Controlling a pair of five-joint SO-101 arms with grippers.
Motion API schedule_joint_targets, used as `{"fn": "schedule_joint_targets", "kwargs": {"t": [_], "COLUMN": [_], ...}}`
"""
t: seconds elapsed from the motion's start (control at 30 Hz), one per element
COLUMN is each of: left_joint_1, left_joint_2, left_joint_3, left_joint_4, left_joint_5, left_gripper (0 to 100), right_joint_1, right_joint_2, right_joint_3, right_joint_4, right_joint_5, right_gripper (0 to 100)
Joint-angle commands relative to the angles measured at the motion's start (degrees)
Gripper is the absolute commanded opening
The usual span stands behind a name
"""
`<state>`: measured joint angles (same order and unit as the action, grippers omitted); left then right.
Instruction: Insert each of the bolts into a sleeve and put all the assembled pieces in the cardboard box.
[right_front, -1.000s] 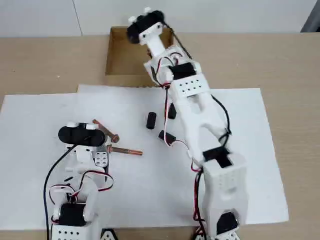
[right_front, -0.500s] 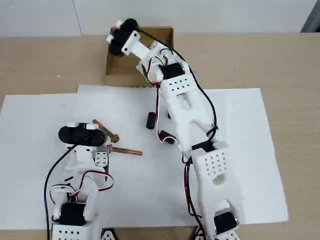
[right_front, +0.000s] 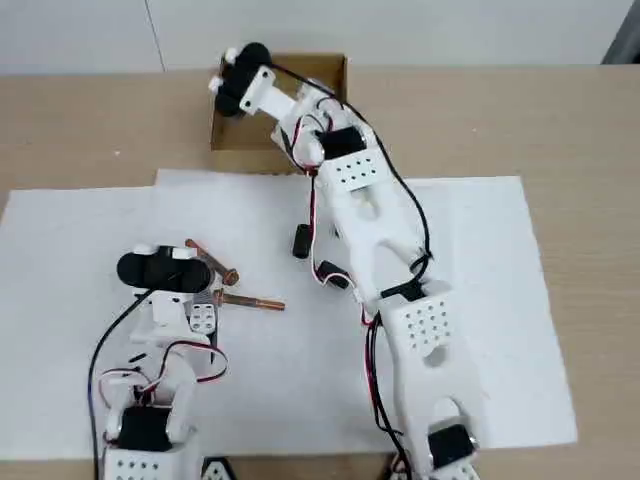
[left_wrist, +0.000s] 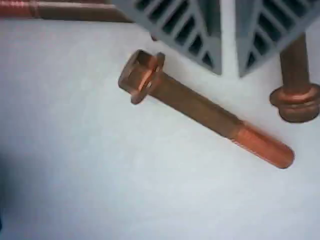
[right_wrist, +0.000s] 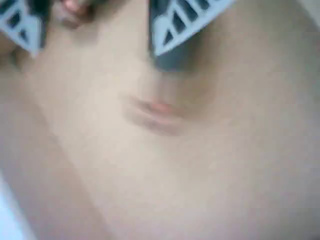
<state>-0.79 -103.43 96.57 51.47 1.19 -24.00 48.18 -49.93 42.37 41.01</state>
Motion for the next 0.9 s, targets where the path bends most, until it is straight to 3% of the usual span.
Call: {"fn": "schedule_joint_targets", "kwargs": {"t": [0.0,0.1,0.3,0.87], "left_joint_1": [0.0,0.0,-0.1,-0.1], "left_joint_2": [-0.4,-0.4,-0.4,-0.4], "left_joint_3": [-0.3,-0.3,-0.3,-0.3], "left_joint_4": [-1.5,-1.5,-1.5,-1.5], "left_joint_5": [0.0,0.0,0.0,0.0], "left_gripper": [1,1,1,1], "right_joint_1": [-0.5,-0.5,-0.8,-0.7], "right_joint_2": [-1.9,-2.2,-9.5,-26.1], "right_joint_3": [-3.1,-3.3,-3.3,-3.3], "right_joint_4": [-1.0,-0.4,12.1,46.2], "right_joint_5": [0.4,0.4,-0.7,-22.2], "right_gripper": [9.9,7.5,0.3,0.3]}}
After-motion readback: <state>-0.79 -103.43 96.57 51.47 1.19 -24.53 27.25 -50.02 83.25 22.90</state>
